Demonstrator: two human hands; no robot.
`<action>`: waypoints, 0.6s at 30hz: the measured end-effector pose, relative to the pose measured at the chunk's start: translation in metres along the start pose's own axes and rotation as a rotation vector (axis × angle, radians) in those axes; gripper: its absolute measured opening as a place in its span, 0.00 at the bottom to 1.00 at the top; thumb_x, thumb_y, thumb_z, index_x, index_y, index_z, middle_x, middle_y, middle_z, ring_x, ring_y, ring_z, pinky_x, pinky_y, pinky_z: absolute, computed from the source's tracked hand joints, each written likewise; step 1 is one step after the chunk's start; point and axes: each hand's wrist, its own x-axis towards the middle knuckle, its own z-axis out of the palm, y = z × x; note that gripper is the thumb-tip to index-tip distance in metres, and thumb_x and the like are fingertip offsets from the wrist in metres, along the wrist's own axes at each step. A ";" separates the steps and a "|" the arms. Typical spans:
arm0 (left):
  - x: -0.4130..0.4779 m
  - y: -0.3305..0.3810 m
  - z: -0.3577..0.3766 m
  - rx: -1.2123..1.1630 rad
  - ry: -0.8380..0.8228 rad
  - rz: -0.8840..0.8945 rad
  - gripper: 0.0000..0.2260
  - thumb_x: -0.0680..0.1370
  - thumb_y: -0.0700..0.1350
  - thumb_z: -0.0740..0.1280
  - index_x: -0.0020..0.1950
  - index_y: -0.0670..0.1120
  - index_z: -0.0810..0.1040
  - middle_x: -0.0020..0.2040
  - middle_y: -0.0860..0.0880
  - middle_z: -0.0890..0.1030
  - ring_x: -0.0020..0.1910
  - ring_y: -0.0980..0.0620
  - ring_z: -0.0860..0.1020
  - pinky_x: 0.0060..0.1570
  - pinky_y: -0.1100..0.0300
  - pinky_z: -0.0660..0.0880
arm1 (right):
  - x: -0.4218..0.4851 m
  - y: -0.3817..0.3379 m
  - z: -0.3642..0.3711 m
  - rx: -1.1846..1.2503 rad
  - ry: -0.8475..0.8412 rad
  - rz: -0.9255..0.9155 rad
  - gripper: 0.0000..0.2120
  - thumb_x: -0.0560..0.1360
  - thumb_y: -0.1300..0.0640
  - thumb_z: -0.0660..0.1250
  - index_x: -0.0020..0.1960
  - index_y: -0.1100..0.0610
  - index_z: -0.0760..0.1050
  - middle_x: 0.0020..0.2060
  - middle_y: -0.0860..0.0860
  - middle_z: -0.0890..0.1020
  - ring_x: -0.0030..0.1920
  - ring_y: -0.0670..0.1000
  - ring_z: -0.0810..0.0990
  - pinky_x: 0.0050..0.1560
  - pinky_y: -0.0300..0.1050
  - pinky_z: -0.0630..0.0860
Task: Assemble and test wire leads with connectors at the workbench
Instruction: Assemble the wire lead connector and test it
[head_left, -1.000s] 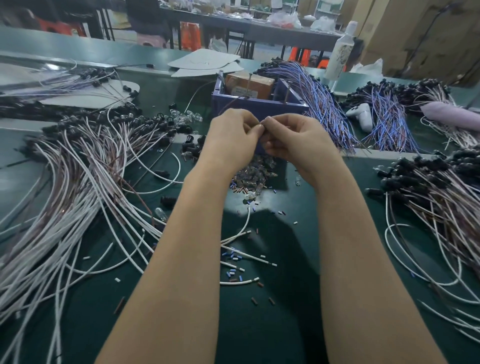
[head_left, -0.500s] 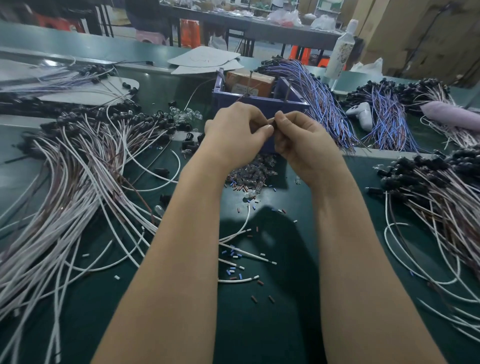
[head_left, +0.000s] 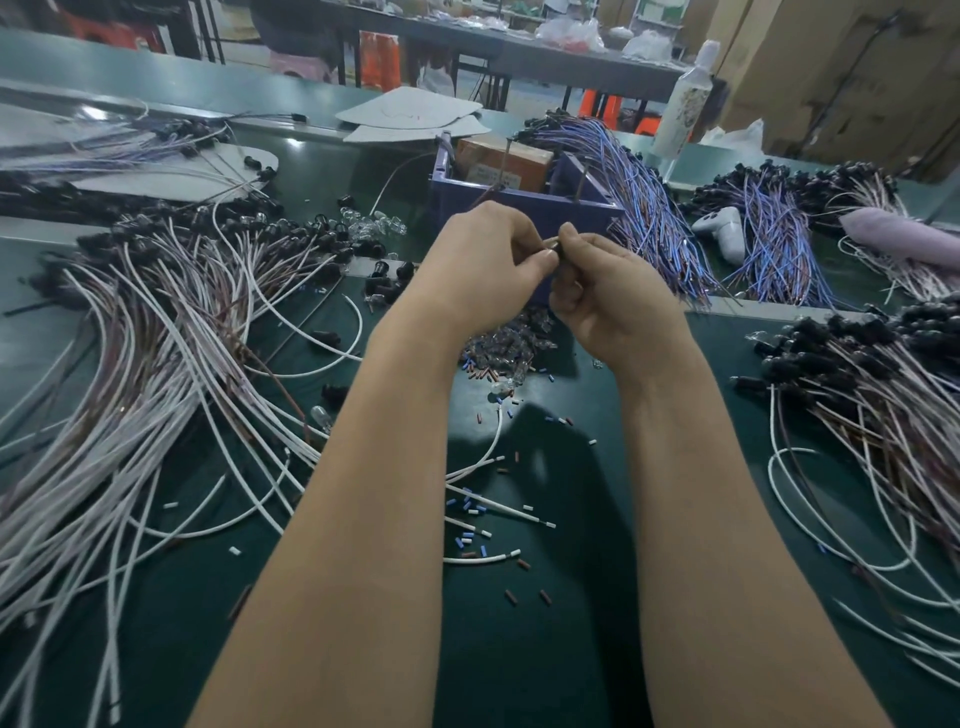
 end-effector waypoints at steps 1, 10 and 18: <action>0.000 0.000 0.000 0.003 -0.008 -0.003 0.09 0.78 0.48 0.66 0.54 0.45 0.81 0.49 0.48 0.83 0.49 0.52 0.79 0.48 0.64 0.72 | 0.000 0.001 0.000 0.005 0.005 0.025 0.14 0.80 0.61 0.60 0.37 0.60 0.73 0.20 0.47 0.70 0.21 0.42 0.64 0.23 0.32 0.62; 0.001 -0.002 0.000 0.000 0.008 -0.088 0.09 0.78 0.48 0.66 0.52 0.46 0.82 0.46 0.46 0.83 0.47 0.49 0.79 0.46 0.63 0.72 | 0.002 0.001 0.005 -0.561 0.121 -0.315 0.12 0.79 0.57 0.62 0.38 0.57 0.75 0.26 0.46 0.73 0.28 0.44 0.68 0.32 0.40 0.66; -0.001 -0.005 -0.003 -0.116 0.042 -0.133 0.05 0.76 0.45 0.68 0.50 0.47 0.80 0.44 0.49 0.82 0.44 0.52 0.79 0.47 0.62 0.73 | 0.003 0.019 -0.019 -0.616 0.187 -0.063 0.08 0.77 0.64 0.63 0.40 0.57 0.75 0.30 0.50 0.75 0.27 0.44 0.69 0.25 0.32 0.66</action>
